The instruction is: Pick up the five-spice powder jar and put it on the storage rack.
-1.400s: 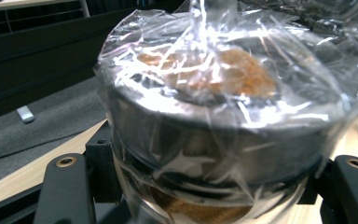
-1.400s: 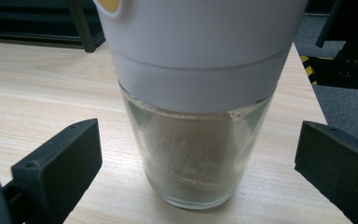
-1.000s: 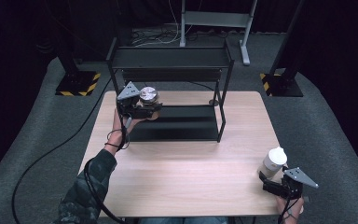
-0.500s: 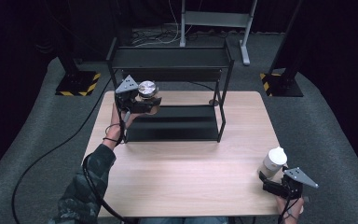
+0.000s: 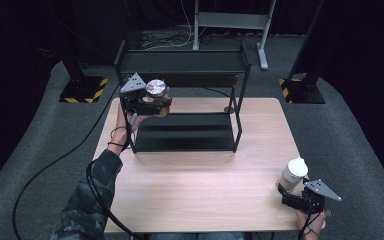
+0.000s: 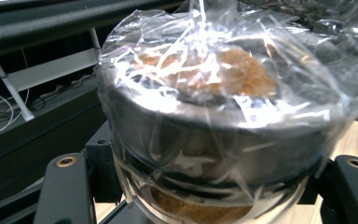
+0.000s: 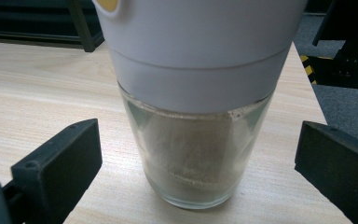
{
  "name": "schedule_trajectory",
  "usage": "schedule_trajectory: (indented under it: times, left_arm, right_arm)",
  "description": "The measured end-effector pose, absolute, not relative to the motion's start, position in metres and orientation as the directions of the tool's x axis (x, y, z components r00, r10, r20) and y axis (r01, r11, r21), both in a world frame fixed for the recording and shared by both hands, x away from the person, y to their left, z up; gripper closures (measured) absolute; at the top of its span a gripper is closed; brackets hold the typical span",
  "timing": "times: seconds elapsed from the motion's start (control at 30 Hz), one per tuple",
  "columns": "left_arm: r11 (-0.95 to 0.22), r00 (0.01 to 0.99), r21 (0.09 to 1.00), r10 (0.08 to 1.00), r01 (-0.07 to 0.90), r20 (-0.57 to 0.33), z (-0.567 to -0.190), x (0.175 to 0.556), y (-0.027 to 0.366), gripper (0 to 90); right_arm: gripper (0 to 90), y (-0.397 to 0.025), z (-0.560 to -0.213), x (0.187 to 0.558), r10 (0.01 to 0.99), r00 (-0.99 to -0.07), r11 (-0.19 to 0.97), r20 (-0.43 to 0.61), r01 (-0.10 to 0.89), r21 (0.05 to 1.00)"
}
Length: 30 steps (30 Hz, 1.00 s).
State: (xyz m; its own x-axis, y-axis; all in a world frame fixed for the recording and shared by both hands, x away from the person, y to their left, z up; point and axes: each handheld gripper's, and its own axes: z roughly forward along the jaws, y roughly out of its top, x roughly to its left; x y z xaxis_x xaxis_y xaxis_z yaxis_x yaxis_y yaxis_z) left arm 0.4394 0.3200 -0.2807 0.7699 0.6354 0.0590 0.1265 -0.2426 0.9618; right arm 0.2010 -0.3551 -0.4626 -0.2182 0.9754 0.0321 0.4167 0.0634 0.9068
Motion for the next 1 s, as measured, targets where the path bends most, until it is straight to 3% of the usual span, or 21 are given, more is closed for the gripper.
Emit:
schedule_trajectory:
  times: [1.0]
  left_arm:
    - [-0.219,0.786,0.972,0.615,0.086,0.069,-0.237,0.444,0.33,30.3]
  right_arm:
    - [0.0,-0.354,-0.462,0.202,0.976,-0.216,0.066,0.029,0.421,0.905]
